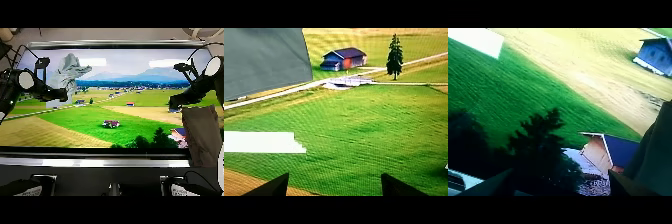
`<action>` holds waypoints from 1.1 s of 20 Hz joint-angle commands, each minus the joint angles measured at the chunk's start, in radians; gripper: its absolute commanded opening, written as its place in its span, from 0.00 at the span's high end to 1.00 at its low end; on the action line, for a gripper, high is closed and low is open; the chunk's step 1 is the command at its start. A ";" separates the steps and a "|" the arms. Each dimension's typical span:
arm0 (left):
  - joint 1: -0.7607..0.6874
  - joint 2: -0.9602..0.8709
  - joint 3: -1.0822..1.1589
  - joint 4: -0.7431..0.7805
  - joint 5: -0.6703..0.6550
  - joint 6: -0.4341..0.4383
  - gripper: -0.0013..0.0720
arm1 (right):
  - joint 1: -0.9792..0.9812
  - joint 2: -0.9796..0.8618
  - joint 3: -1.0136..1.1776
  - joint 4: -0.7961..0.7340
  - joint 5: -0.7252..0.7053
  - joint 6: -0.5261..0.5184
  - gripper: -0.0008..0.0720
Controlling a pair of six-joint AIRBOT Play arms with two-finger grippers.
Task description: Fold the shirts.
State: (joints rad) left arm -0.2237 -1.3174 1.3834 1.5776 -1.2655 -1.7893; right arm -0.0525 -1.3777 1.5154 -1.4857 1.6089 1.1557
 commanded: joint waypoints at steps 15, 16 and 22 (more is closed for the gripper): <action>-0.001 0.000 0.000 -0.001 0.007 -0.005 0.00 | 0.000 0.000 0.000 0.000 -0.024 0.011 0.15; -0.003 -0.001 0.000 -0.001 0.036 -0.016 0.00 | 0.000 0.000 0.000 0.000 -0.047 0.011 0.15; 0.010 -0.044 0.018 0.018 0.311 -0.009 0.00 | 0.000 0.000 0.000 0.001 -0.293 0.007 0.15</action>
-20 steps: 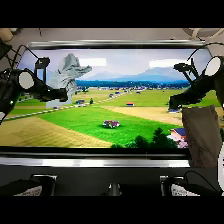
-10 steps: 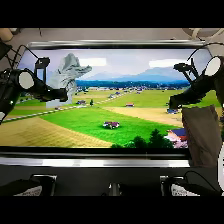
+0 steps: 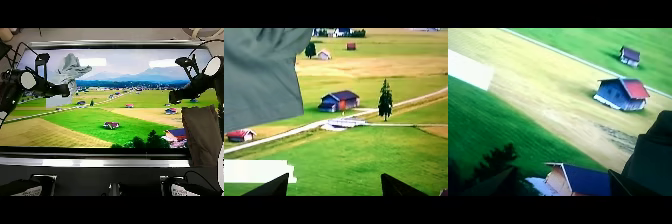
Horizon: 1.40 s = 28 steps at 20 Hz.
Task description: Fold the shirts.
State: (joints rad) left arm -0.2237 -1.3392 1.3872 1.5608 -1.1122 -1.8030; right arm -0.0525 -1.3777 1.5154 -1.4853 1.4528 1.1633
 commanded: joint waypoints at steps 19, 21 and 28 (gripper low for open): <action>0.196 -0.728 0.677 -0.090 0.050 -0.010 0.94 | 0.000 -0.014 -0.001 0.119 -0.135 -0.101 0.14; 0.183 -0.600 0.682 -0.092 0.083 0.101 0.94 | 0.000 0.018 0.005 0.087 -0.137 -0.142 0.14; -0.020 -0.005 0.603 -0.103 0.017 0.304 0.94 | 0.000 0.301 0.092 -0.003 -0.130 -0.137 0.14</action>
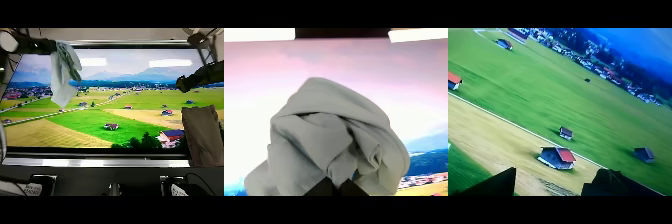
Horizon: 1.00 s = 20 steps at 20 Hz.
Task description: Fold the shirts.
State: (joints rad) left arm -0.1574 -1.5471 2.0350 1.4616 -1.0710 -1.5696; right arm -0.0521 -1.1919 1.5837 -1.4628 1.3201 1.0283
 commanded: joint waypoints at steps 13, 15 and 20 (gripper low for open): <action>-0.691 0.054 -0.570 -0.039 0.023 0.093 0.62 | 0.000 0.308 0.022 -0.026 0.422 0.052 0.14; -0.700 -0.009 -0.517 -0.046 0.000 0.077 0.00 | 0.000 0.232 0.020 -0.023 0.389 0.052 0.14; -0.510 0.033 -0.408 -0.056 -0.322 0.077 0.00 | 0.000 -0.040 -0.021 0.102 0.326 -0.020 0.14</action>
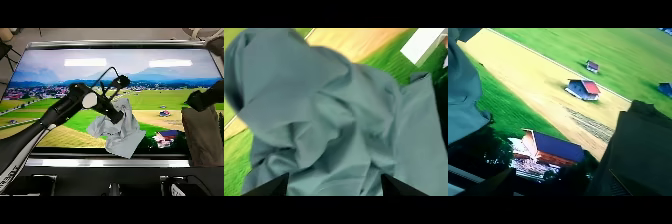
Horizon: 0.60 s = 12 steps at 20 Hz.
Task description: Fold the shirts.
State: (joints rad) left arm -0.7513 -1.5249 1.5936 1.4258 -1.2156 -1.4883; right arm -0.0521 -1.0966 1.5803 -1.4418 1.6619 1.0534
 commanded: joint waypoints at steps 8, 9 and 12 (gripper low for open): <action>0.178 0.287 -0.644 -0.377 0.020 -0.129 0.00 | 0.001 -0.526 -0.022 0.588 -0.065 -0.281 0.04; 0.163 0.291 -0.712 -0.433 0.066 -0.128 0.00 | 0.001 -0.552 -0.023 0.622 -0.056 -0.319 0.03; 0.096 0.266 -0.833 -0.559 0.238 -0.129 0.00 | 0.001 -0.587 -0.051 0.699 -0.098 -0.394 0.03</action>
State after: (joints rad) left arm -0.6140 -1.2678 0.9081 1.0080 -1.1458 -1.5967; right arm -0.0521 -1.6245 1.5459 -0.8700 1.5852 0.7559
